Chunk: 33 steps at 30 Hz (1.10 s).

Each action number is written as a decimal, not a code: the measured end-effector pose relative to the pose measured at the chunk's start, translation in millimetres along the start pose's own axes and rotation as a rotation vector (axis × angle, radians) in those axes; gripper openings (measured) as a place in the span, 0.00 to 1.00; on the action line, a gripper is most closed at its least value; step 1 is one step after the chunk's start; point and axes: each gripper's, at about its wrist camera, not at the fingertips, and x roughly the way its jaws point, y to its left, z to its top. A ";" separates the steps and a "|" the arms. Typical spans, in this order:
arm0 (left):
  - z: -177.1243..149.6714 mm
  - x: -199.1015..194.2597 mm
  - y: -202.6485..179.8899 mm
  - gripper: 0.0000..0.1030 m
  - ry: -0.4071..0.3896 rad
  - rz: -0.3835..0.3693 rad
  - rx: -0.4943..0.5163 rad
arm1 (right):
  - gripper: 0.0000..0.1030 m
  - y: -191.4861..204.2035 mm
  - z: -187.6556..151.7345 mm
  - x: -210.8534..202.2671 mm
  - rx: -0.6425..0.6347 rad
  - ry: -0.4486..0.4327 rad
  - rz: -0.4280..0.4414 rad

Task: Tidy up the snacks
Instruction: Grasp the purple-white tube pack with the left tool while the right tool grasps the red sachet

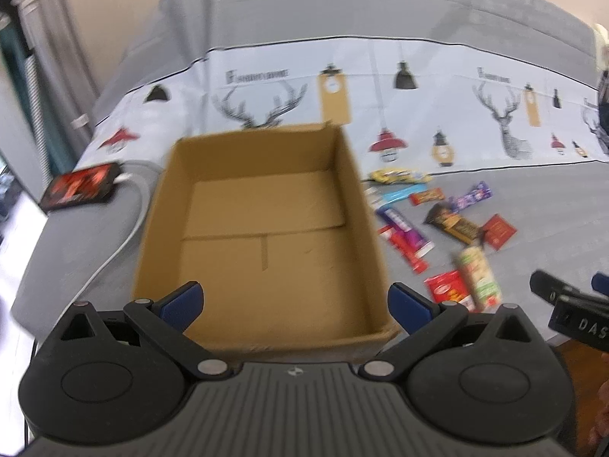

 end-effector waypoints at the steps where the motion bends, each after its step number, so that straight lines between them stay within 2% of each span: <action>1: 6.6 2.9 -8.8 1.00 -0.005 -0.013 0.010 | 1.00 -11.5 1.9 4.8 0.013 0.004 -0.020; 7: 43.0 33.3 -65.3 1.00 0.017 -0.091 0.082 | 1.00 -70.7 8.9 35.2 0.074 0.035 -0.120; 15: 88.9 105.6 -129.4 1.00 0.104 -0.177 0.078 | 1.00 -126.7 16.8 97.7 0.156 0.113 -0.172; 19: 108.2 155.5 -150.9 1.00 0.205 -0.229 0.011 | 1.00 -136.1 19.6 136.5 0.110 0.153 -0.152; 22: 116.7 196.7 -164.0 1.00 0.288 -0.238 -0.037 | 1.00 -139.0 22.5 166.8 0.074 0.186 -0.121; 27: 126.3 258.1 -179.9 1.00 0.428 -0.213 -0.065 | 1.00 -131.0 29.5 222.9 -0.081 0.246 -0.045; 33: 122.9 306.5 -178.8 1.00 0.530 -0.183 -0.115 | 1.00 -122.6 33.7 268.6 -0.215 0.301 0.028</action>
